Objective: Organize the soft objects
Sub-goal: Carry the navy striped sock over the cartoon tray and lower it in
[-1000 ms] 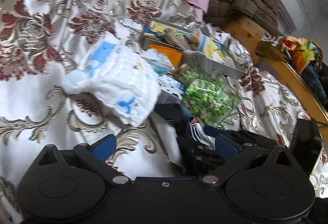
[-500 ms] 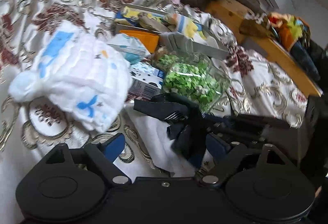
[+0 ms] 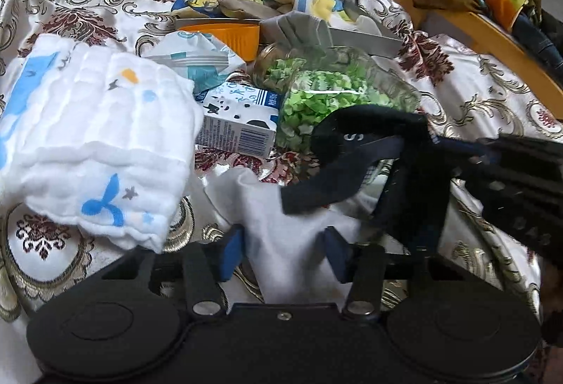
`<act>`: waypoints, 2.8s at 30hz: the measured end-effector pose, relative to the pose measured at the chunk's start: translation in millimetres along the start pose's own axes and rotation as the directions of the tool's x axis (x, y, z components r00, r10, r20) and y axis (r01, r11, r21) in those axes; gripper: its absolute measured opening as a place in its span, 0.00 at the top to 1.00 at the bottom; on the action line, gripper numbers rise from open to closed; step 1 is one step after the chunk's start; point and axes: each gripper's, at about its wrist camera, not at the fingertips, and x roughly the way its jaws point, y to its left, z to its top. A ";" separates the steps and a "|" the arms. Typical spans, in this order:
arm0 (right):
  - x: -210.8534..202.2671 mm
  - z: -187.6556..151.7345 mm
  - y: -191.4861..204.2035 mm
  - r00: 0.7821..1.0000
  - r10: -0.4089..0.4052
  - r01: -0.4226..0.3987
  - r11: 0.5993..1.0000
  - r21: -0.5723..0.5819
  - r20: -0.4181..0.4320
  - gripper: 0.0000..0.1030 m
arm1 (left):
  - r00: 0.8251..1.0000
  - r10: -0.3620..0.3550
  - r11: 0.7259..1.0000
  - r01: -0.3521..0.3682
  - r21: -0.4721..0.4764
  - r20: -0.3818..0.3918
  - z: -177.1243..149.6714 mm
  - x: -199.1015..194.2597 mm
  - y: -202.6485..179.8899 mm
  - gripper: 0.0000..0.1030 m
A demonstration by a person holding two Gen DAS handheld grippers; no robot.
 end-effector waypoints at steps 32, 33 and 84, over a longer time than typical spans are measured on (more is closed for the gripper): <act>-50.5 107.0 -81.8 0.971 -0.116 0.099 0.991 0.091 0.208 0.94 | 0.944 -0.102 0.980 0.150 -0.134 0.313 119.5 -95.3 -0.3 0.90; -43.5 116.6 -90.3 0.970 -0.123 0.105 0.990 0.098 0.211 0.94 | 0.941 -0.103 0.981 0.149 -0.123 0.322 132.4 -92.2 -2.0 0.90; 198.7 138.1 -252.4 0.965 -0.263 0.256 0.938 0.234 -0.003 0.76 | 0.971 -0.032 0.999 0.035 -0.007 0.238 312.0 203.3 -30.2 0.76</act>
